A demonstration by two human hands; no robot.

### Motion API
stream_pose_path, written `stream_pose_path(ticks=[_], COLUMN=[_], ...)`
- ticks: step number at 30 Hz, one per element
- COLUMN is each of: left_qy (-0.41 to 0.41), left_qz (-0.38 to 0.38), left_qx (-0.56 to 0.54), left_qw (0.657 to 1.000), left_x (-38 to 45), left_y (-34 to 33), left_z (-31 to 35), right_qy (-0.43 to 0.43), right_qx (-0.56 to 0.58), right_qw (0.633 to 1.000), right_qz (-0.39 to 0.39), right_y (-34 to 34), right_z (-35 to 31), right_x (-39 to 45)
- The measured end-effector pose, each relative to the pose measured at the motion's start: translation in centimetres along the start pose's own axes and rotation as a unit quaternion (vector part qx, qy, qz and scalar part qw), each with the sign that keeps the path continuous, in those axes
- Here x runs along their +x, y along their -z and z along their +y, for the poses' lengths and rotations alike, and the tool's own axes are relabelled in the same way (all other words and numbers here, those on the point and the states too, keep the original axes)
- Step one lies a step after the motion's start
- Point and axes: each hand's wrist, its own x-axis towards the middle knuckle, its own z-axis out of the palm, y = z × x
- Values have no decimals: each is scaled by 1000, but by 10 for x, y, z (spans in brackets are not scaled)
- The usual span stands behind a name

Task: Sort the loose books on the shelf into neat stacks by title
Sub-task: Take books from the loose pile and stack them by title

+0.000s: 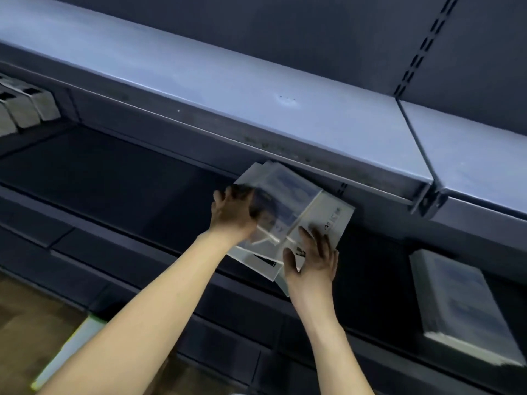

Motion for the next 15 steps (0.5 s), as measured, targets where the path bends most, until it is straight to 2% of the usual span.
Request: stream_pose_path(ticks=[7,10,12,15], left_qy=[7,-13,-47,-96], left_qz=[-17,-4,-1,-36], left_qx=[6,-44,-66,-80], left_qw=[1000,999,997,992], left_x=[-28,-60,-81,-100], left_y=[7,2,-1,-6], left_z=[-17,-19,-16,-12], right_qy=[-65,-93,-123,-188], right_qx=[-5,-20,24,113], right_qw=[996,993,990,975], right_qz=[59,74,70,46], right_y=[-1,-2,2,11], right_z=[-23,-32,-38,-41], right_x=[-24,-32,-35,-33])
